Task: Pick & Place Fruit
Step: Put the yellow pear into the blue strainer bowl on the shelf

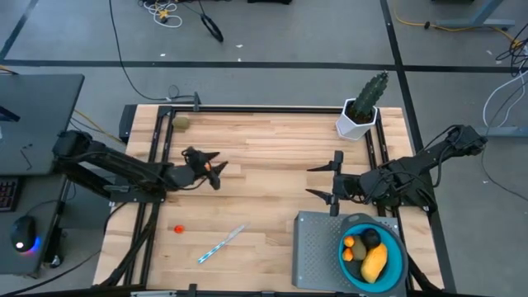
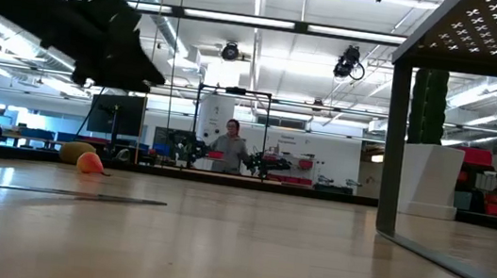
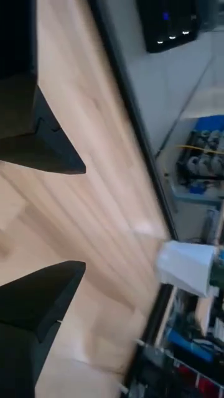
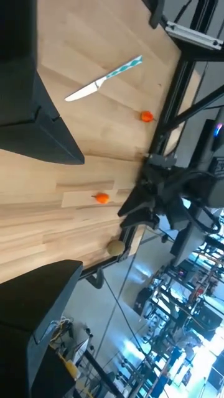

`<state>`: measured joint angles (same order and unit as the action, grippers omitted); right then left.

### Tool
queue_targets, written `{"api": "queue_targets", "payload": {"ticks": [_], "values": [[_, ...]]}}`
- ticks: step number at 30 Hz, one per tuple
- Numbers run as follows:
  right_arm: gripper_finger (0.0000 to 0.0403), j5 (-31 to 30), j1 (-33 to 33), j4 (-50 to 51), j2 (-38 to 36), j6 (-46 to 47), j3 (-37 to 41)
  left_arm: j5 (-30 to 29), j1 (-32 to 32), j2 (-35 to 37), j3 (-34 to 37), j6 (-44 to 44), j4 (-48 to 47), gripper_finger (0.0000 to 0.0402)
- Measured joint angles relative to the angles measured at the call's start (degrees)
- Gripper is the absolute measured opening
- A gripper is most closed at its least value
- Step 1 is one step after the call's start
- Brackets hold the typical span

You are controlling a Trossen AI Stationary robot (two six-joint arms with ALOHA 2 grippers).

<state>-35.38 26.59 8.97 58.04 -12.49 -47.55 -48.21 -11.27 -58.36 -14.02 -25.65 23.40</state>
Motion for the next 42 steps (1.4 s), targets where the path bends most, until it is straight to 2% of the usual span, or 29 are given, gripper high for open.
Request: {"api": "queue_targets", "payload": {"ticks": [6,12,17,20,30,34,42], "values": [[0.0275,1.5,-0.4,0.2,0.0,1.19,0.0,0.69,0.0,1.43,0.96,-4.35,-10.35,0.0249],[0.0275,1.5,-0.44,2.42,0.0,3.3,0.0,6.06,0.0,0.67,0.91,-4.23,-15.95,0.0249],[0.0275,1.55,-0.44,3.29,0.0,4.33,0.0,0.81,0.76,0.67,0.92,-5.6,-24.63,0.0249],[0.0275,1.55,-0.44,3.63,0.0,4.33,0.0,1.26,2.38,0.67,0.68,-7.73,-28.09,0.0249],[0.0275,1.57,-0.44,3.74,0.0,4.55,0.0,6.97,5.05,0.4,-7.44,-11.94,-41.18,0.0249],[0.0275,1.57,-0.44,4.13,0.0,4.55,0.0,8.98,5.05,-2.85,-9.21,-13.79,-47.02,0.0246],[0.0275,1.6,-0.44,4.11,0.0,4.55,0.0,10.11,5.05,-16.06,-12.1,-3.74,-50.09,0.0205]]}}
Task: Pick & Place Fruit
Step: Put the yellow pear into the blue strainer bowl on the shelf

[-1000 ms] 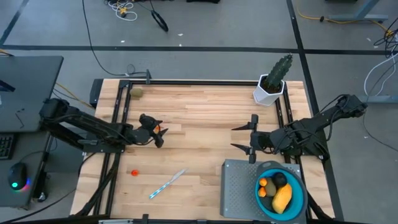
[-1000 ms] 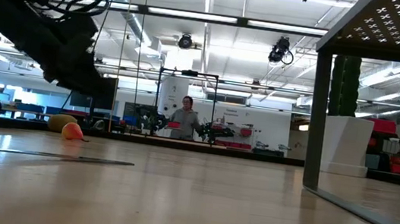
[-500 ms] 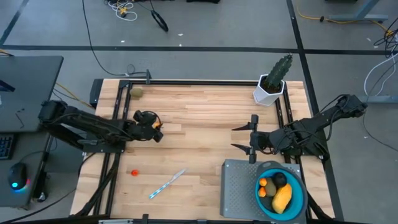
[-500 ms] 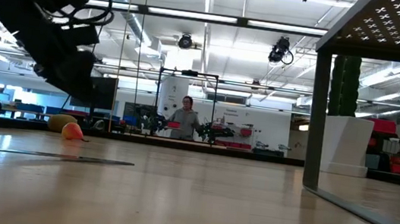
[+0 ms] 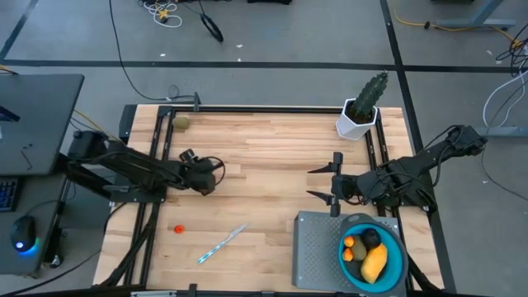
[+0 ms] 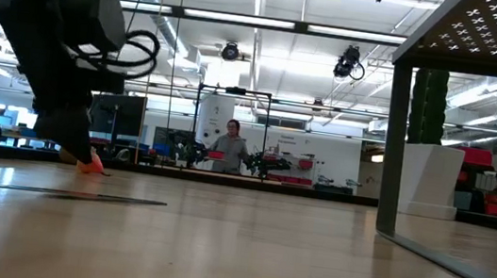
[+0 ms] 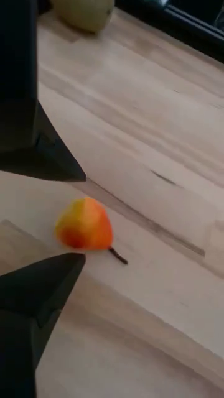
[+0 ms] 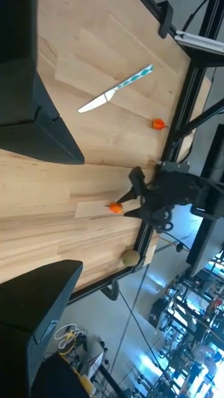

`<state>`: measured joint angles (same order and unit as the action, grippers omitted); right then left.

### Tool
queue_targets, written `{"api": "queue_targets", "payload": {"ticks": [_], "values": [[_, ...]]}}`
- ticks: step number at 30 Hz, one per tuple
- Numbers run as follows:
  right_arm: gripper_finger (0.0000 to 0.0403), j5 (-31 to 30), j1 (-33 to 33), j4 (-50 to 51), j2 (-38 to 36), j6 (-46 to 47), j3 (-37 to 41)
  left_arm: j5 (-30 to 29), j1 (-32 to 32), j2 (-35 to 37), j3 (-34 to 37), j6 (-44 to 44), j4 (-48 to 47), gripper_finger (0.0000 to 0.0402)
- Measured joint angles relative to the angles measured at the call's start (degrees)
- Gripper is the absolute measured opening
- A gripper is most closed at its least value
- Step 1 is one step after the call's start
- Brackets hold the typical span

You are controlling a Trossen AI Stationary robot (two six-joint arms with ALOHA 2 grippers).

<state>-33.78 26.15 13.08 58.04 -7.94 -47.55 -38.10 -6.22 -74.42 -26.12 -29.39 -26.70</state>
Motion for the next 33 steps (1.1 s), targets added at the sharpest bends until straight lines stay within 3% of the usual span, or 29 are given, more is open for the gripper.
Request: {"api": "queue_targets", "payload": {"ticks": [7,19,28,33], "values": [[0.0275,0.33,0.0,0.0,0.0,0.0,0.0,-4.17,0.58,-6.3,-3.78,1.42,-3.28,0.0188],[0.0275,2.49,0.0,0.03,0.02,0.02,0.0,-8.68,1.81,-6.35,-3.35,-0.42,-3.8,0.0197],[0.0275,2.47,0.0,0.02,0.02,0.0,0.0,-14.28,1.81,-5.84,-3.35,-19.64,-3.79,0.0197],[0.0275,2.45,0.0,0.06,0.02,0.0,0.0,-11.85,1.85,-5.04,-4.53,-24.16,-3.82,0.0197]]}}
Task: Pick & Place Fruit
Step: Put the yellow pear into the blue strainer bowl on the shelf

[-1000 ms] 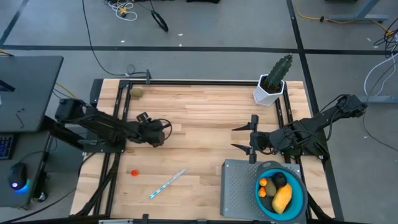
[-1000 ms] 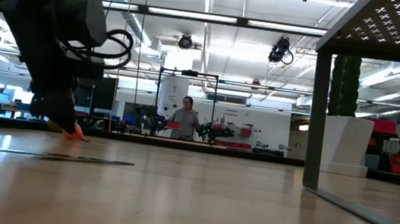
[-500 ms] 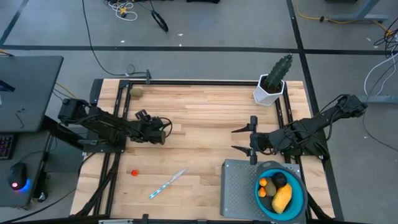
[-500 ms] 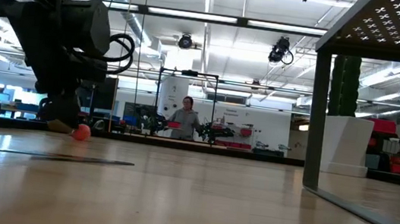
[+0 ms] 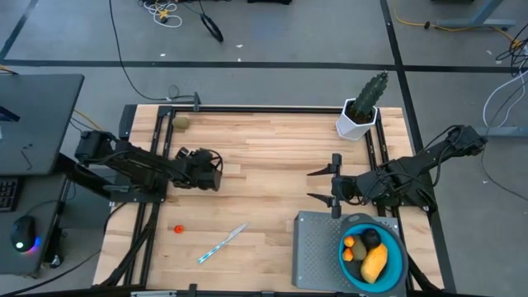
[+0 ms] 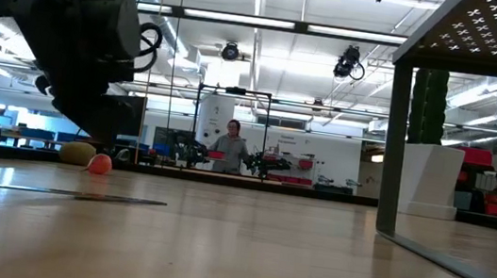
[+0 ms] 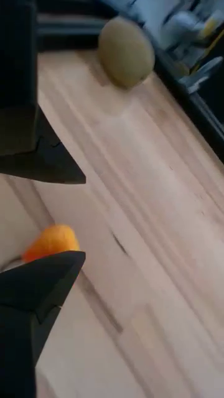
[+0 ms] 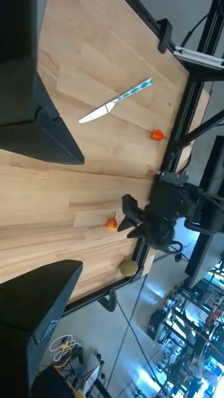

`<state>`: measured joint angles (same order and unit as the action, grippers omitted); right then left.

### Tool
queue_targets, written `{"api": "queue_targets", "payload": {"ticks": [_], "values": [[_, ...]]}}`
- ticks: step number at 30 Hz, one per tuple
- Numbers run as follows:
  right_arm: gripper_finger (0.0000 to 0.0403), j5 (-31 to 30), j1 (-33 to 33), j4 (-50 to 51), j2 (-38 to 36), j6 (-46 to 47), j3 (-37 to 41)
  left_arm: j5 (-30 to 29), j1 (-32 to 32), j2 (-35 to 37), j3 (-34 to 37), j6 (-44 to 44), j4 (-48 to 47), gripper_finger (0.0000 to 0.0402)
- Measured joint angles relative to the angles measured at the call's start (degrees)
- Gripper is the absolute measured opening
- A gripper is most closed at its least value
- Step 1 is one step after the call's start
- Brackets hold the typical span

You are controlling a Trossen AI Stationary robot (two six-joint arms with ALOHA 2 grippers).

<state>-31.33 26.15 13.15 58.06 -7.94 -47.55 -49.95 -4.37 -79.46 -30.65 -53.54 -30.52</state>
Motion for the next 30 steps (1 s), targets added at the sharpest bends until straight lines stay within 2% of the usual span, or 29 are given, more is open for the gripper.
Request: {"api": "queue_targets", "payload": {"ticks": [4,11,18,22,26,30], "values": [[0.0275,0.0,0.0,-0.04,0.0,0.0,0.0,1.36,2.05,0.0,-0.87,-8.24,0.01,0.0197],[0.0275,0.0,0.0,0.01,0.0,0.01,0.0,10.69,8.91,0.0,-0.96,-20.98,0.0,0.0197],[0.0275,-0.02,0.0,0.39,0.0,0.0,0.0,11.88,9.03,0.0,-0.96,-21.02,0.47,0.0197],[0.0275,-0.02,0.0,0.37,0.0,0.0,0.0,12.47,9.03,-0.01,-0.96,-18.0,3.51,0.02],[0.0275,-0.02,0.0,0.39,0.0,0.0,0.0,13.5,9.03,-0.02,-0.96,-14.27,6.93,0.0221],[0.0275,-0.02,0.0,0.42,0.0,0.0,0.0,13.34,9.03,-0.02,-0.96,-13.24,6.5,0.0253]]}}
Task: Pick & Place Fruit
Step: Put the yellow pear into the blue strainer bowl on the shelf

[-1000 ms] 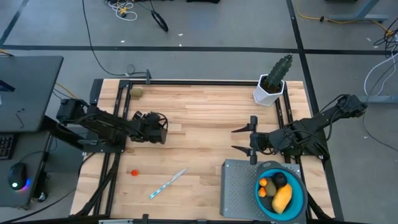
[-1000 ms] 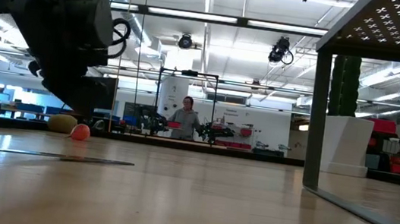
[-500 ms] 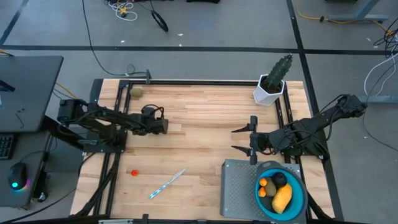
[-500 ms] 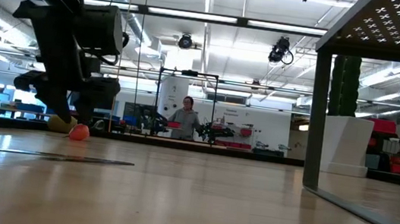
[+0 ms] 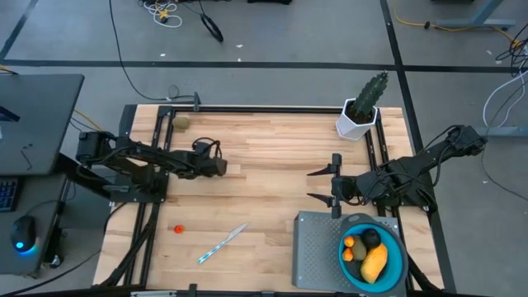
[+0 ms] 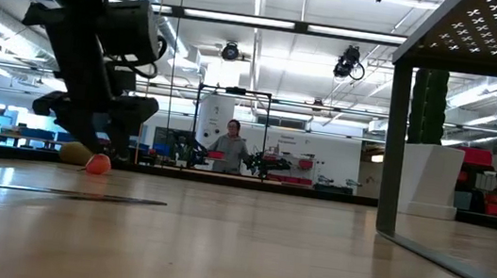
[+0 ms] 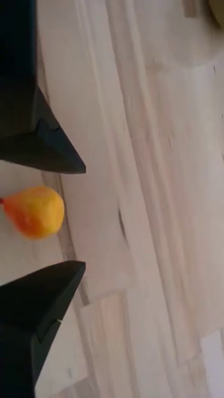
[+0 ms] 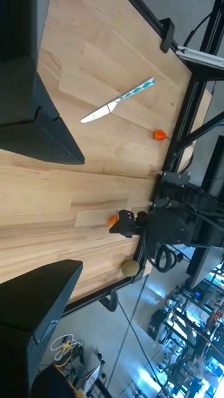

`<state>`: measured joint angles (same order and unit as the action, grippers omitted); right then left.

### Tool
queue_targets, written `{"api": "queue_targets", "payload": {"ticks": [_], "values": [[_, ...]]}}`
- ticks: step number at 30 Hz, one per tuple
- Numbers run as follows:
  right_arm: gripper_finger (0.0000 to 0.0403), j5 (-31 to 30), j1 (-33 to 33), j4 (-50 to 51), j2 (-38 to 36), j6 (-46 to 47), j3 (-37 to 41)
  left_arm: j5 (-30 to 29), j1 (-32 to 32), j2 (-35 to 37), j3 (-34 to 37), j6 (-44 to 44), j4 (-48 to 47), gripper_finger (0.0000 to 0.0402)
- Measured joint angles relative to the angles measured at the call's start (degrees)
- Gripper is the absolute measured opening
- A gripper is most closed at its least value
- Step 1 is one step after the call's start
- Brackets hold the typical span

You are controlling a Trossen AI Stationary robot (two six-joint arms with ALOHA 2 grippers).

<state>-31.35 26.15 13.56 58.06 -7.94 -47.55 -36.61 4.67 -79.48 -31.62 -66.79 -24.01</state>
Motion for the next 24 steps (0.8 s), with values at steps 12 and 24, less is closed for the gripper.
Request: {"api": "queue_targets", "payload": {"ticks": [12,24], "values": [[0.0275,0.0,0.0,0.18,0.0,0.02,0.0,0.4,0.0,-3.4,-0.02,-1.55,-1.94,0.0293],[0.0275,0.0,0.0,0.17,0.0,0.0,0.02,-1.33,1.92,-8.76,-0.2,0.03,-0.02,0.0293]]}}
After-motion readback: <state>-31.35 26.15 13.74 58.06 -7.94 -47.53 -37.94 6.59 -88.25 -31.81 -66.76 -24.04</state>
